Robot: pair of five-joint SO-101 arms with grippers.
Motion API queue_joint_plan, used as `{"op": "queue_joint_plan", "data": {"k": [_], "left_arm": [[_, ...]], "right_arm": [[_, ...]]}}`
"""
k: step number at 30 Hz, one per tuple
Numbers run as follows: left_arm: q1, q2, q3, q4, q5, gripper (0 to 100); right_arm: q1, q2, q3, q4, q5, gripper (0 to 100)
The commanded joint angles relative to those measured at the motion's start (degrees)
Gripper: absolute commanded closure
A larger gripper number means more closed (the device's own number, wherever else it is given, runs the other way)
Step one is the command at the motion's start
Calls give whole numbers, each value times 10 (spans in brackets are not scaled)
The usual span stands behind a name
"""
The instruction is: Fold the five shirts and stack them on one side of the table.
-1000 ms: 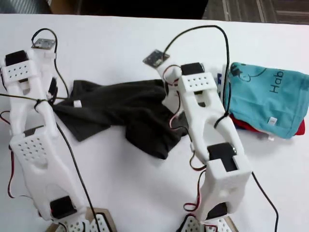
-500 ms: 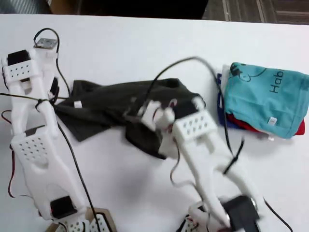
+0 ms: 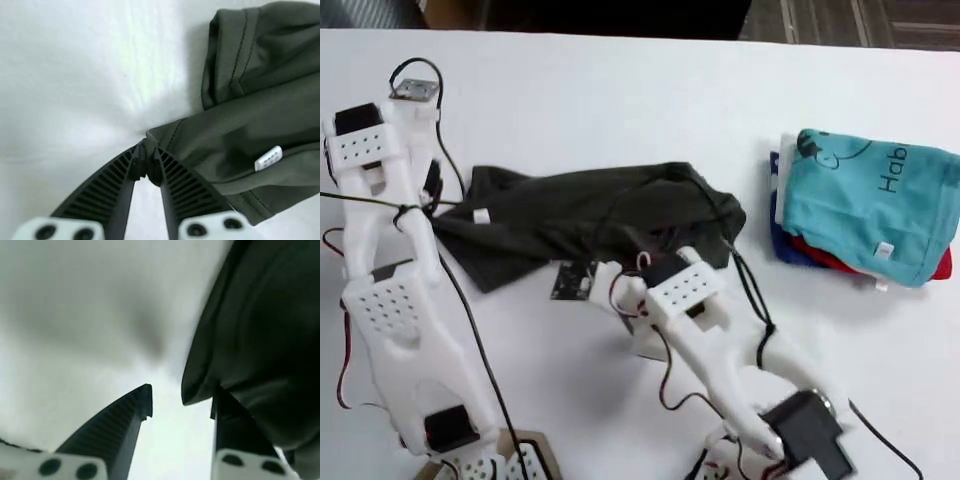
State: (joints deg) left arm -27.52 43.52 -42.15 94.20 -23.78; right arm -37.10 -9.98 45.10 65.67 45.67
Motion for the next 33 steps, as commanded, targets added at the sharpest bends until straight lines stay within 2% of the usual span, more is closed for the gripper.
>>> {"op": "queue_joint_plan", "data": {"k": [1,7,13,19,25,33], "left_arm": [[4,-4,-2,-5,1,974],[4,-4,-1,-4,1,974],[4,-4,-3,-4,1,974],[4,-4,-6,-4,1,974],[4,-4,-6,-4,1,974],[4,-4,-6,-5,1,974]], "right_arm": [[-3,29,0,-39,4,797],[12,75,-34,-59,1,797],[60,80,-94,-8,4,797],[58,79,-99,7,4,797],[61,38,-108,74,3,797],[58,-8,-105,77,1,797]]}}
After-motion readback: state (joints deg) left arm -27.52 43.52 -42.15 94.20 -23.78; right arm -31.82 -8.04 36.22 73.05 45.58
